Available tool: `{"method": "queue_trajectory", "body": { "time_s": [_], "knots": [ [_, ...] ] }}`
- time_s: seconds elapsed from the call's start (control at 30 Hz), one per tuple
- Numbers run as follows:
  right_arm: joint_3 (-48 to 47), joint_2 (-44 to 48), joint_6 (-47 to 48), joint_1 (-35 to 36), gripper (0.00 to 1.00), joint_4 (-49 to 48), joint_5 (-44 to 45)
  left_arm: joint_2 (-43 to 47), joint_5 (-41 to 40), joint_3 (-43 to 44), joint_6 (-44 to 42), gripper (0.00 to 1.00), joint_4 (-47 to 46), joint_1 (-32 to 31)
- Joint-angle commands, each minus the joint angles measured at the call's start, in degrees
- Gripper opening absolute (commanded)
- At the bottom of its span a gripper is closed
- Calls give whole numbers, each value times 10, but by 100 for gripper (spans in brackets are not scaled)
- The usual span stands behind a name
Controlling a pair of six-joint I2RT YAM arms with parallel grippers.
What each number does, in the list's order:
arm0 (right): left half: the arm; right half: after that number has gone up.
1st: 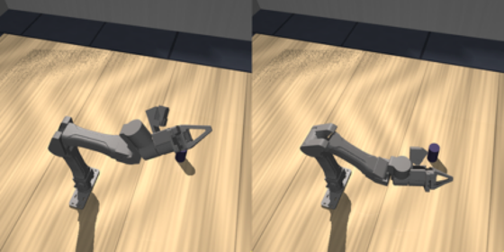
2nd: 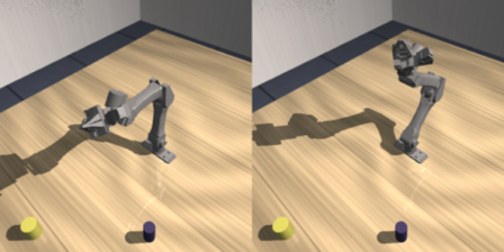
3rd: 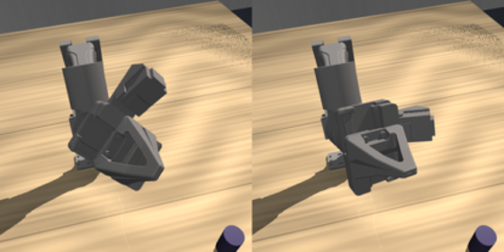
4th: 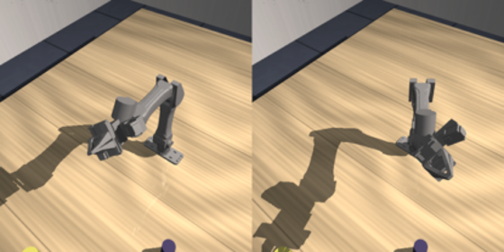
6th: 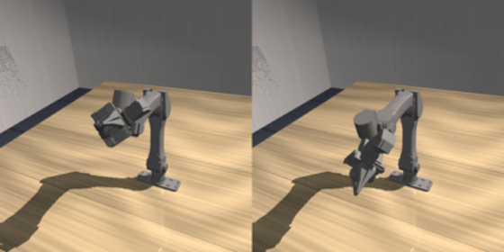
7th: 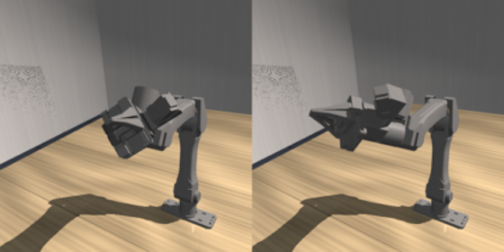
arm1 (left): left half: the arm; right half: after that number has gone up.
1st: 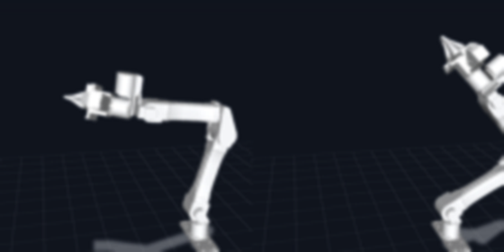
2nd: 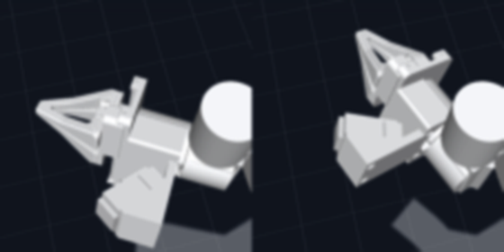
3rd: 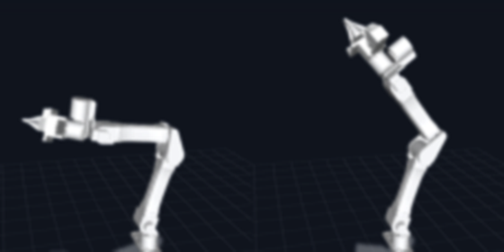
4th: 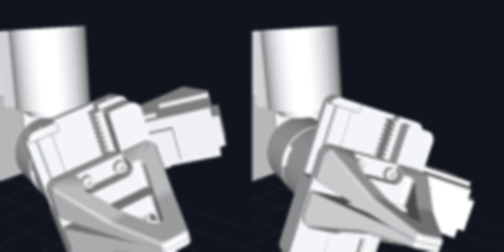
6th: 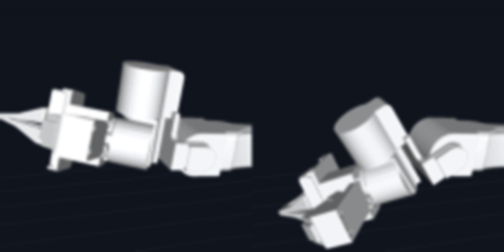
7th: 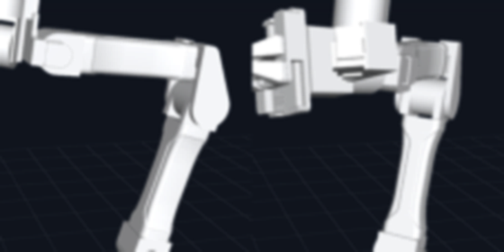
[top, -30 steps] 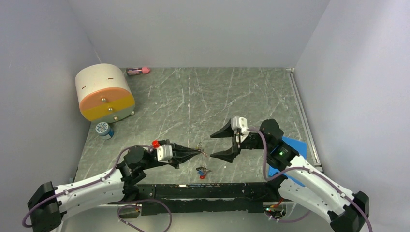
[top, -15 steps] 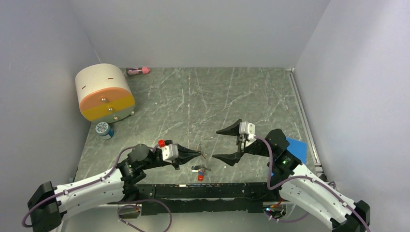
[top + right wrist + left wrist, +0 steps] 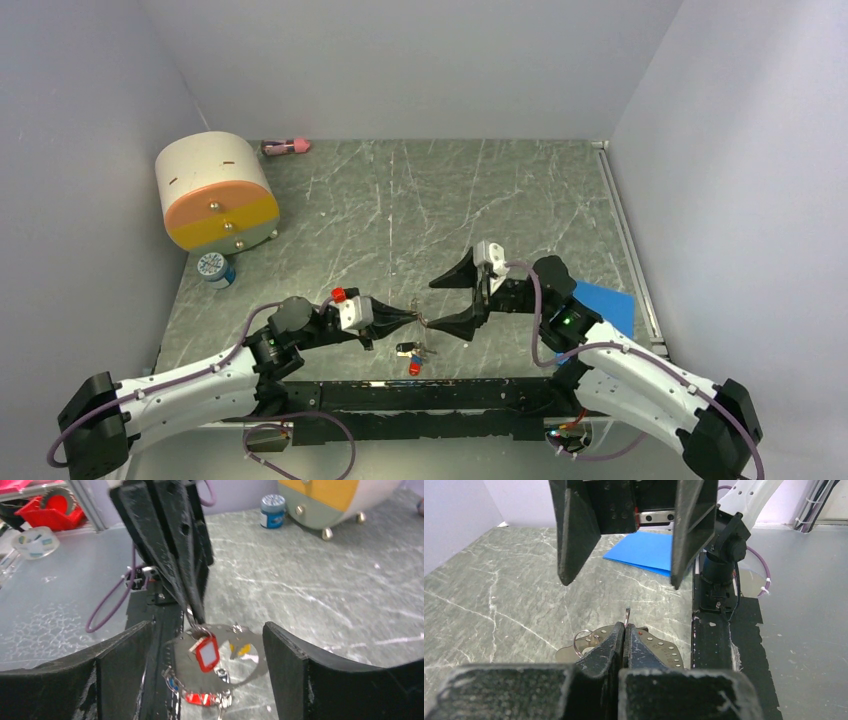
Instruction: Put the keys on the keyring
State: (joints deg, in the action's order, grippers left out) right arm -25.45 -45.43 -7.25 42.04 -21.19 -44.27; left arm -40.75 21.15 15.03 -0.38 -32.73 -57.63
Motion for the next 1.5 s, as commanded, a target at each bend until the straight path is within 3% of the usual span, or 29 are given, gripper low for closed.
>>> {"method": "queue_trajectory", "body": {
  "time_s": [0.0,0.17,0.53,0.67,1.07,1.3,1.47],
  "knots": [
    [-6,-4,-13,31,80,-83,-31,-1,-6,19,0,3,-47,-1],
    [-12,-30,-3,69,69,-81,-11,-5,-2,21,0,3,-52,-1],
    [-19,-28,17,72,38,-46,54,2,6,24,0,2,-48,-2],
    [-12,-22,22,72,32,-43,57,3,4,22,0,3,-50,-1],
    [-29,-52,41,72,29,-22,26,-2,9,27,0,3,-52,-1],
    [-45,-56,57,72,2,7,19,0,4,24,0,3,-51,-1],
    [-52,-53,68,72,0,28,23,-4,4,25,0,3,-53,-1]
  ]
}}
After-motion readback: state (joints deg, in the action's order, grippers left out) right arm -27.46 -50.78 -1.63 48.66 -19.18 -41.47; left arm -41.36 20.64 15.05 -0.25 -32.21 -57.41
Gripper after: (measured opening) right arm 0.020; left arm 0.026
